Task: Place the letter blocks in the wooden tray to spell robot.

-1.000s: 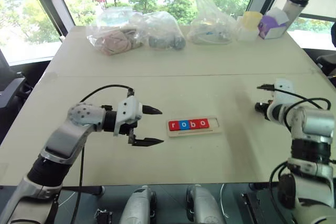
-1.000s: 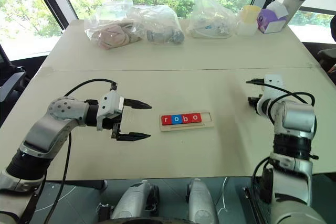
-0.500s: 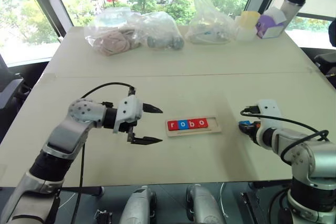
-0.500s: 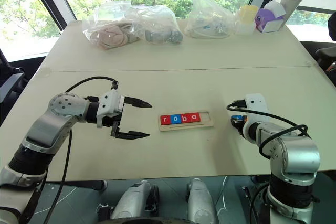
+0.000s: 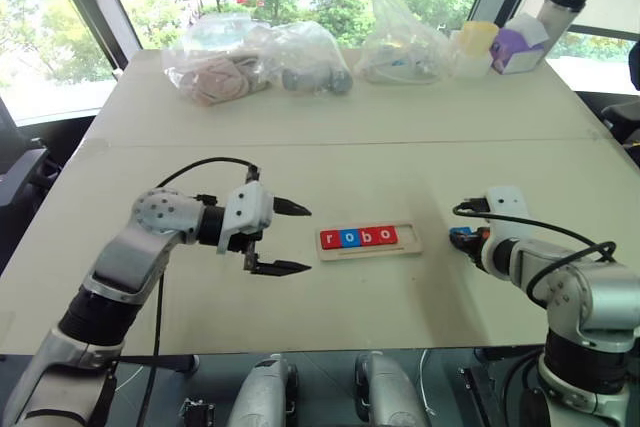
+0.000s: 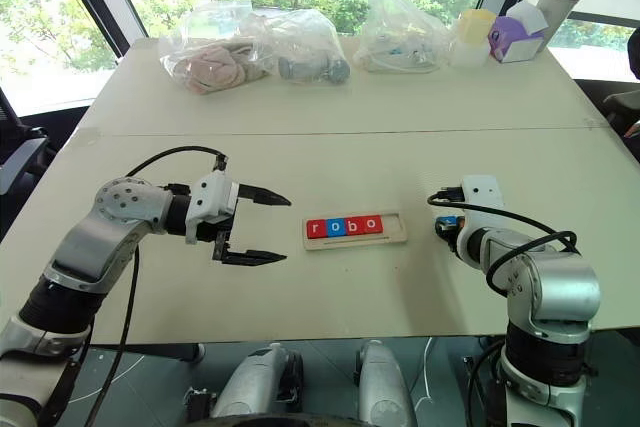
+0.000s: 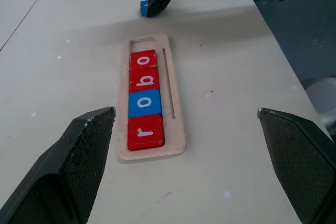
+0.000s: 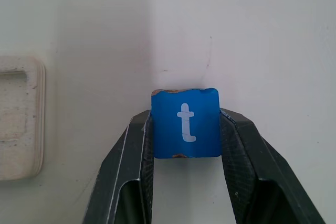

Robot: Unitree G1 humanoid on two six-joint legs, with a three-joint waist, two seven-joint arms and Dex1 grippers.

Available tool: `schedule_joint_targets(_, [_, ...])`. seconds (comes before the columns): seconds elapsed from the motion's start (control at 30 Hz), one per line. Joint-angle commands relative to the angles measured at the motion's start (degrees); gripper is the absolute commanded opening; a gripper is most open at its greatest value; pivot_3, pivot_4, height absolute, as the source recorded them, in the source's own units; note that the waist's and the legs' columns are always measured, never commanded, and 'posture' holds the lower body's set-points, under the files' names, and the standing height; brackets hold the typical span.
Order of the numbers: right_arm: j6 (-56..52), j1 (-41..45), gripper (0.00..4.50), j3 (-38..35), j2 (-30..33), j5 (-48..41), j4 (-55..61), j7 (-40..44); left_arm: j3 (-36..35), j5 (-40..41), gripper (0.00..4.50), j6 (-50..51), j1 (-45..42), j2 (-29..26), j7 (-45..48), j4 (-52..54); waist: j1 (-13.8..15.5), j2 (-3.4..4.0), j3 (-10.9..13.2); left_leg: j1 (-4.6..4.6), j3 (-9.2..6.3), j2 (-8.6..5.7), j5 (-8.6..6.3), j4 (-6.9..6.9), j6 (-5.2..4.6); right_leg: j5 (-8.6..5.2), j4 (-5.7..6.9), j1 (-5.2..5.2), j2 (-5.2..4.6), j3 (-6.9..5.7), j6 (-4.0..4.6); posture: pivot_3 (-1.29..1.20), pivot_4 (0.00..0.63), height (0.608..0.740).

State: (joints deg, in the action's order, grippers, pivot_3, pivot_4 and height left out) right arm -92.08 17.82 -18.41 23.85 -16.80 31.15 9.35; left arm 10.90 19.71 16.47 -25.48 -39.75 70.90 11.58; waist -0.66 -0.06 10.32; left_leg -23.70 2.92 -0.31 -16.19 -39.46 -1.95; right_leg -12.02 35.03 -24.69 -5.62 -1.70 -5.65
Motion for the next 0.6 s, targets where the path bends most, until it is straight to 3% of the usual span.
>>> schedule_joint_targets(0.03, [-0.42, 0.67, 3.03, 0.82, 1.91, -1.28, 1.37, 0.78, -0.63, 0.59, 4.5, 0.26, -0.04, 0.07, -0.57, 2.12, -0.01, 0.0, 0.0, 0.0, 0.0, 0.0, 0.0, 0.0, 0.0, 0.0, 0.0, 0.0, 0.0, 0.0, 0.0, 0.0, 0.15, 0.74])
schedule_joint_targets(0.1, [-0.42, 1.13, 4.12, 1.31, 3.59, -2.07, 1.68, 1.89, -0.62, 0.6, 4.5, 0.45, 0.03, 0.1, -0.71, 2.26, 0.01, 0.0, 0.0, 0.0, 0.0, 0.0, 0.0, 0.0, 0.0, 0.0, 0.0, 0.0, 0.0, 0.0, 0.0, 0.0, 0.15, 0.74])
schedule_joint_targets(0.13, [-0.42, 1.44, 4.46, 1.44, 4.38, -2.53, 1.76, 2.48, -0.63, 0.6, 4.5, 0.49, 0.06, 0.12, -0.75, 2.29, 0.01, 0.0, 0.0, 0.0, 0.0, 0.0, 0.0, 0.0, 0.0, 0.0, 0.0, 0.0, 0.0, 0.0, 0.0, 0.0, 0.15, 0.74])
schedule_joint_targets(0.23, [2.51, 2.46, 4.46, 6.34, 14.96, -5.57, 2.89, 9.45, -0.56, 0.65, 4.5, 0.59, -0.03, 0.22, -0.9, 2.26, 0.04, 0.03, 0.03, -0.03, 0.02, -0.01, 0.0, 0.0, 0.0, 0.0, -0.01, -0.04, -0.03, 0.01, 0.0, 0.0, 0.15, 0.74])
schedule_joint_targets(0.33, [12.36, 1.81, 4.46, 10.94, 28.07, -8.66, 2.77, 21.18, -0.4, 0.65, 4.5, 0.65, -0.34, 0.43, -0.94, 2.03, 0.03, 0.01, 0.06, -0.09, 0.0, -0.02, 0.0, 0.02, 0.0, -0.02, -0.09, -0.07, -0.04, -0.01, 0.0, 0.0, 0.15, 0.74])
schedule_joint_targets(0.47, [39.4, -4.15, 4.46, 16.63, 45.21, -3.33, -5.0, 41.41, -0.09, 0.34, 4.5, 0.45, -1.07, 0.95, -0.82, 1.32, 0.19, -0.03, 0.06, -0.11, -0.01, -0.02, 0.0, 0.14, 0.0, -0.06, -0.17, -0.08, 0.0, -0.02, -0.07, 0.0, 0.15, 0.74])
schedule_joint_targets(0.6, [61.99, -3.59, 4.46, 22.8, 50.68, 3.72, -16.96, 52.94, -0.11, 0.02, 4.5, 0.11, -1.69, 1.33, -0.83, 0.82, -0.08, -0.09, 0.09, -0.09, 0.06, -0.02, 0.0, 0.18, 0.0, -0.09, -0.36, 0.0, 0.02, -0.01, -0.14, 0.0, 0.15, 0.74])
